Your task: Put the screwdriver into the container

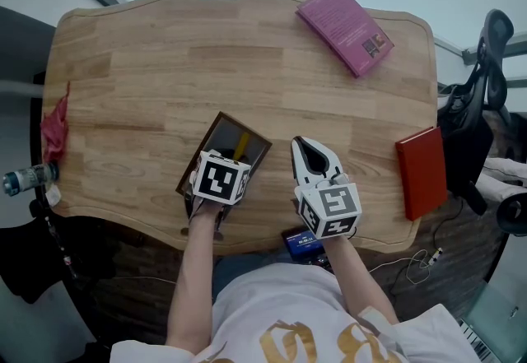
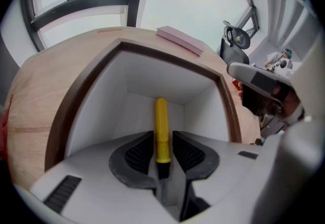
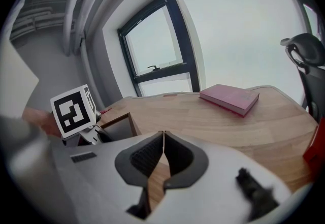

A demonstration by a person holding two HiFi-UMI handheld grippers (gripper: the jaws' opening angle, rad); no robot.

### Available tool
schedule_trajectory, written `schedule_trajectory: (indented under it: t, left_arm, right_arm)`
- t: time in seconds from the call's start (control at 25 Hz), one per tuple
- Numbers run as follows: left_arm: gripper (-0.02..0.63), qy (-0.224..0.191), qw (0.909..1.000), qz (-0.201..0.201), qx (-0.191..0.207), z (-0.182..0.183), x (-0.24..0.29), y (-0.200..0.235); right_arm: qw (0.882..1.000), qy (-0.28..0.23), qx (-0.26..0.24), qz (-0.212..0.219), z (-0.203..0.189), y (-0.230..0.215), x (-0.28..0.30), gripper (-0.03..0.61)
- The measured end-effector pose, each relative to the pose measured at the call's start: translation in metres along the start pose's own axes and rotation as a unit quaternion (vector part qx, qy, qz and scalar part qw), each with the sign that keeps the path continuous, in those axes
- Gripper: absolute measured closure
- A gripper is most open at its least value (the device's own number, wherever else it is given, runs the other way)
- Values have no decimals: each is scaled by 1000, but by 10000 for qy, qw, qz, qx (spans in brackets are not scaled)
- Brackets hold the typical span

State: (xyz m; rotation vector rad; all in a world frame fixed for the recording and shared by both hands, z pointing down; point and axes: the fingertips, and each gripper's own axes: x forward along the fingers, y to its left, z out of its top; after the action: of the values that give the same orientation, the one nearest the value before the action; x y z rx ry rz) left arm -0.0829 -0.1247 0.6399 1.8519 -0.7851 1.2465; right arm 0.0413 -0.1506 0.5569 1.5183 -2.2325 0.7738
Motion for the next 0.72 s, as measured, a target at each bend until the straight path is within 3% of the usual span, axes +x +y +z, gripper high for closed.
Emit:
schedule_trajectory:
  t: [0.48,0.72]
  left_arm:
    - [489,-278,9995,167,-49,5,-12,2]
    - [529,-557,9978,342,57,14,-23,1]
  right_arm:
    - [10000,-53,-32,55,1,0,-7,546]
    - [9999,-130,-90,67,5,1,-12,546]
